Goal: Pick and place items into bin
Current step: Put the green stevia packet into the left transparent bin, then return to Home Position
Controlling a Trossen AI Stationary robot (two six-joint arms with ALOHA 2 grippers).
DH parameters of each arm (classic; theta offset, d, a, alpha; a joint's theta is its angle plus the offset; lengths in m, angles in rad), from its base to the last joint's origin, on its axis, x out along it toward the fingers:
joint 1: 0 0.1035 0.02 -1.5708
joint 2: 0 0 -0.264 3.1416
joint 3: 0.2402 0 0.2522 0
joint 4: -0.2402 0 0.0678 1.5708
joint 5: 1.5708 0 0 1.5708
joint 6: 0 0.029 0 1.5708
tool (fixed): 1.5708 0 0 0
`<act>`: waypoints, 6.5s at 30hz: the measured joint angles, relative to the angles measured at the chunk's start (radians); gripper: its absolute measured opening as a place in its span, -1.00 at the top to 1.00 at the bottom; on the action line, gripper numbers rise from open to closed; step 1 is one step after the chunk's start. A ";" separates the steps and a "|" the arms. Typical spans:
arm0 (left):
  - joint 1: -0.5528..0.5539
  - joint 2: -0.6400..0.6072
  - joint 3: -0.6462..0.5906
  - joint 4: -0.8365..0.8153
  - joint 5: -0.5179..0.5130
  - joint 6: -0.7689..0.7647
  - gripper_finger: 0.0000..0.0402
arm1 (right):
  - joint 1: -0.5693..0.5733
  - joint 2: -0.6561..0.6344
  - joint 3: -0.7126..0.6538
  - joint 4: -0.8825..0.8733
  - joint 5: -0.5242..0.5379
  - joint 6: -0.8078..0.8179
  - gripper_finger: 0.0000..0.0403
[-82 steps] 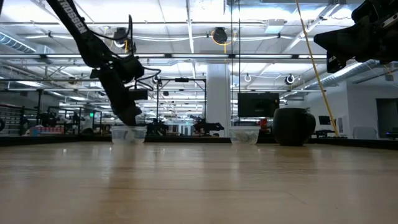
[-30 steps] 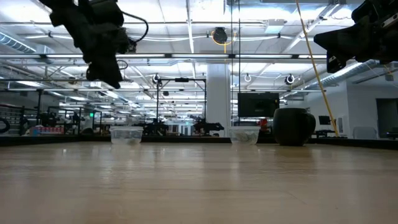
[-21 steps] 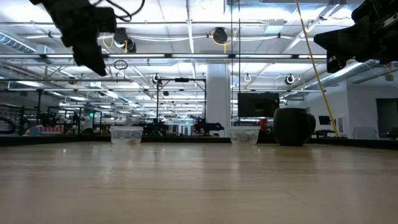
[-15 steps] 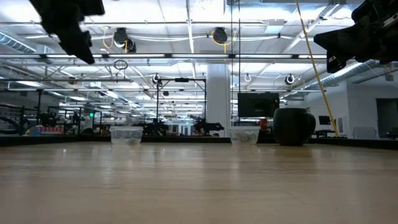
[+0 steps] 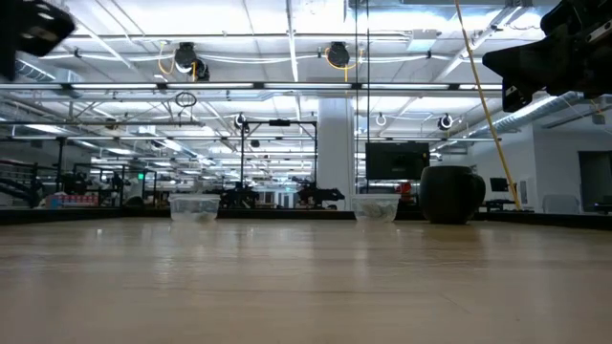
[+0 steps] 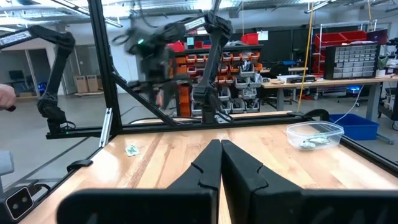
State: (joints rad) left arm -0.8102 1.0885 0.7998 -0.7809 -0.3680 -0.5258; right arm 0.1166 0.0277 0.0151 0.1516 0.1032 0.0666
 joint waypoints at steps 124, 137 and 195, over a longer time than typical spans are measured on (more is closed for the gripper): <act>1.600 0.102 0.000 0.597 0.305 0.712 0.95 | 0.000 0.000 0.000 0.000 0.000 0.000 0.98; 1.722 0.368 0.000 0.604 0.403 0.622 0.94 | 0.000 0.000 0.000 0.000 0.000 0.000 0.98; 0.882 -0.025 -0.437 1.106 0.536 0.302 0.98 | 0.000 0.000 0.000 0.000 0.000 0.000 0.98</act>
State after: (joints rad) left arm 0.0715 1.0634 0.3624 0.3250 0.1679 -0.2237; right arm 0.1167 0.0274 0.0150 0.1516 0.1032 0.0666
